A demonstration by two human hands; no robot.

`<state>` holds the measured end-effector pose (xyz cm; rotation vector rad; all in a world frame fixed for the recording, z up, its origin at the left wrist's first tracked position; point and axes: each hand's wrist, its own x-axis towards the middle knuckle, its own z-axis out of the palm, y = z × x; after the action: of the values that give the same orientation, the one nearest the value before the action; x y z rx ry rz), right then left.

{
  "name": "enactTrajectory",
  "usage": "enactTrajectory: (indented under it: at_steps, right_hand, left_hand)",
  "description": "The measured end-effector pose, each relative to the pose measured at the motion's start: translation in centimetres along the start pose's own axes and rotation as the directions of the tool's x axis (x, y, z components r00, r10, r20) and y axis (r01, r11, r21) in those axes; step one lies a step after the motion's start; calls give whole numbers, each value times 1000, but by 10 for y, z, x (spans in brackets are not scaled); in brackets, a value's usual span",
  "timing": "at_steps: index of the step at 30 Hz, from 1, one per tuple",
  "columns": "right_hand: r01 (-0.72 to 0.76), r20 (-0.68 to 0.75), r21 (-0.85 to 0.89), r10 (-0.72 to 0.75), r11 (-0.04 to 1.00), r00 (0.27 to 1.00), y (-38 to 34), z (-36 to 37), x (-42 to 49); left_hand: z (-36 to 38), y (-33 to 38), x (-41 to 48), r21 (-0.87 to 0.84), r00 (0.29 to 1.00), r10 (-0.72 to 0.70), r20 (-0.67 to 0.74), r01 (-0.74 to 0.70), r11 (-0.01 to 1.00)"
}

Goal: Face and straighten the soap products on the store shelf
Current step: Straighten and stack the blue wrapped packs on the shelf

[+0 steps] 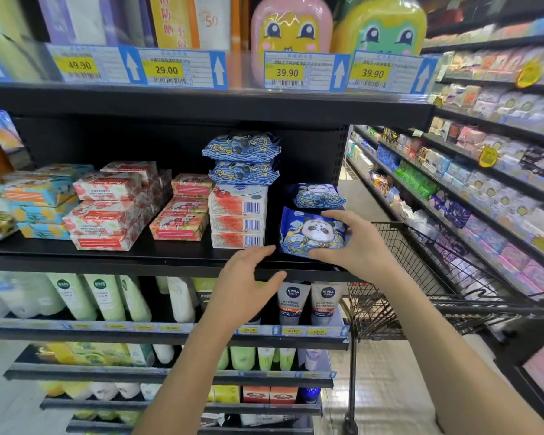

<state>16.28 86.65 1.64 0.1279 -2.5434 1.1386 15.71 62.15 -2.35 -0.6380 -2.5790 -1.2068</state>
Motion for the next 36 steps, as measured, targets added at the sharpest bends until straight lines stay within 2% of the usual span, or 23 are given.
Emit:
enactTrajectory:
  at_steps: [2,7,14,22,24,27,28,30,33,36]
  right_hand:
    - [-38,36,-24,39,999,999,4,0,13]
    - [-94,148,-27,97,995,984,12,7,36]
    - [-53,222,1,51,999,974,17,13,48]
    - [-41,275,68,20,997,961,26,9,48]
    - [-27,248,93,3,995,969,28,8,49]
    - [-35,56,143,27,989,998,33,3,63]
    - [-38,-6,121,39,992,999,38,0,72]
    - [-45,-58,-29,44,999,997,48,-7,93]
    - [-83,0,-193,85,978,996,63,-14,124]
    - [-116,106,-241,145,964,984,76,-14,148]
  left_hand:
    - [5,-6,3,116,998,54,30,-58,992]
    - [19,-18,8,181,996,89,31,-93,979]
    - [28,-21,10,166,995,78,-55,-68,984]
    - [32,-21,12,153,996,55,-73,-43,987]
    - [32,-20,13,144,996,33,-87,-20,989]
    - [30,-19,14,123,996,17,-93,-6,992]
    - [30,-19,15,115,996,12,-90,-2,993]
    - [30,-19,15,106,996,5,-87,5,994]
    - [30,-20,15,102,995,0,-100,11,995]
    - [30,-19,16,99,995,-9,-97,18,995]
